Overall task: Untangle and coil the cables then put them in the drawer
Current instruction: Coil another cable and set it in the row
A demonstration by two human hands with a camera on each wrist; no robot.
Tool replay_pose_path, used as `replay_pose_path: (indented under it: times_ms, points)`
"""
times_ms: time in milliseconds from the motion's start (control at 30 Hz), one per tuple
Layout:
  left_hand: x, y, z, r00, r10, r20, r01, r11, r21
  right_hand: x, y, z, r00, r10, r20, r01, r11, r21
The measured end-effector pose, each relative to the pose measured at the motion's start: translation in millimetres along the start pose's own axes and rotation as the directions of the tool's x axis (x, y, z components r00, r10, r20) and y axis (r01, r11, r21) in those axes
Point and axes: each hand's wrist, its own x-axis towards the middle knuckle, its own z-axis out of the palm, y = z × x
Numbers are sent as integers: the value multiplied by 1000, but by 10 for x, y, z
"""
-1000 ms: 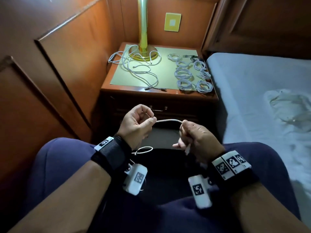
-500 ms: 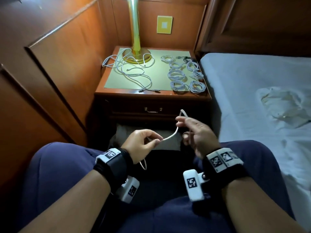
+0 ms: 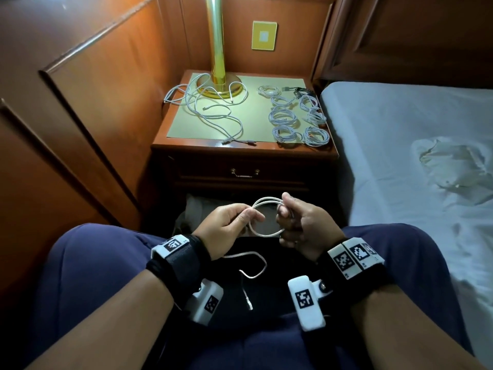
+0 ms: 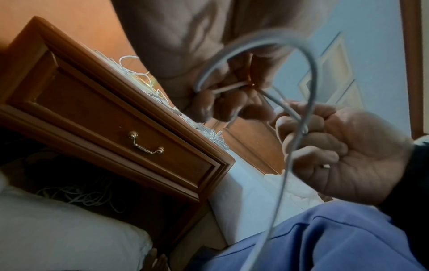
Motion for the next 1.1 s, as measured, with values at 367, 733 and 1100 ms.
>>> replay_pose_path:
  times_ms: [367, 733, 1100]
  points:
    - [114, -98, 7, 985, -92, -146, 89, 996, -22, 94, 26, 38, 1000, -18, -5, 18, 999, 36]
    - [195, -180, -9, 955, -29, -294, 78, 984, 158, 140, -13, -156, 992, -120, 39, 116, 990, 81]
    - [137, -56, 66, 989, -78, -125, 75, 997, -35, 192, 95, -71, 954, -252, -164, 184, 920, -345]
